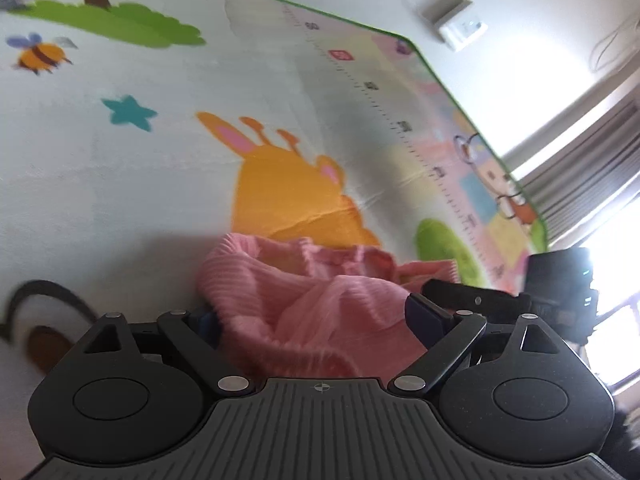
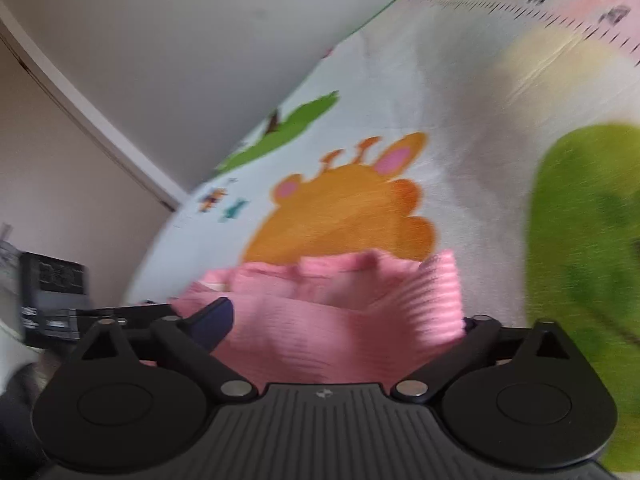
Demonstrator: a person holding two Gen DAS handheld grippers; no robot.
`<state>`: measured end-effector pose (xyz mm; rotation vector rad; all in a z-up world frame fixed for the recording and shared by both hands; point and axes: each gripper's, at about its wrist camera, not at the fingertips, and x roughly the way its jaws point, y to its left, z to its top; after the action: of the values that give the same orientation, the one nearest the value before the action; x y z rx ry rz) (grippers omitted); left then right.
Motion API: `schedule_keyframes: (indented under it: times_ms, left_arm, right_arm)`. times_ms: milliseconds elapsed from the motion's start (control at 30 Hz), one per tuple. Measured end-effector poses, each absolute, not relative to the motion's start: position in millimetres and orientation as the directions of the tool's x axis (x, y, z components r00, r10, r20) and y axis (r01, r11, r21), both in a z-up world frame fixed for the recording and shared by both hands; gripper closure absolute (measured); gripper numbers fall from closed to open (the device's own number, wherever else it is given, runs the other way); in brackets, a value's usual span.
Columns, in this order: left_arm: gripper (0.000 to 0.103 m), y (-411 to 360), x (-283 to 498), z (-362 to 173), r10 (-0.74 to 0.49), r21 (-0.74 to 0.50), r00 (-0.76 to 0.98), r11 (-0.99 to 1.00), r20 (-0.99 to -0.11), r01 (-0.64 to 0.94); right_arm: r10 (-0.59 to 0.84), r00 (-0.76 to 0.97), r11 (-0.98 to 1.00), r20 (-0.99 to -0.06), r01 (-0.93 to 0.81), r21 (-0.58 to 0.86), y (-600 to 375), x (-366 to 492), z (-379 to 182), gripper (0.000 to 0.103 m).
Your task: Fold clothes
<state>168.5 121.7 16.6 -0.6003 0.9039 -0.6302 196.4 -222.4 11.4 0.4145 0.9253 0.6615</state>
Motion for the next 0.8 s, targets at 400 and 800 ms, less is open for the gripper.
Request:
schedule_keyframes:
  times_ms: [400, 800]
  left_arm:
    - [0.01, 121, 51, 80, -0.917, -0.676, 0.233, 0.397, -0.324, 0.621]
    - [0.004, 154, -17, 109, -0.856, -0.55, 0.385, 0.517, -0.346, 0.656]
  right_arm:
    - [0.887, 0.237, 0.457, -0.396, -0.577, 0.677, -247, 73, 84, 0.003]
    - [0.617, 0.237, 0.652, -0.751, -0.689, 0.317, -227, -53, 78, 0.003]
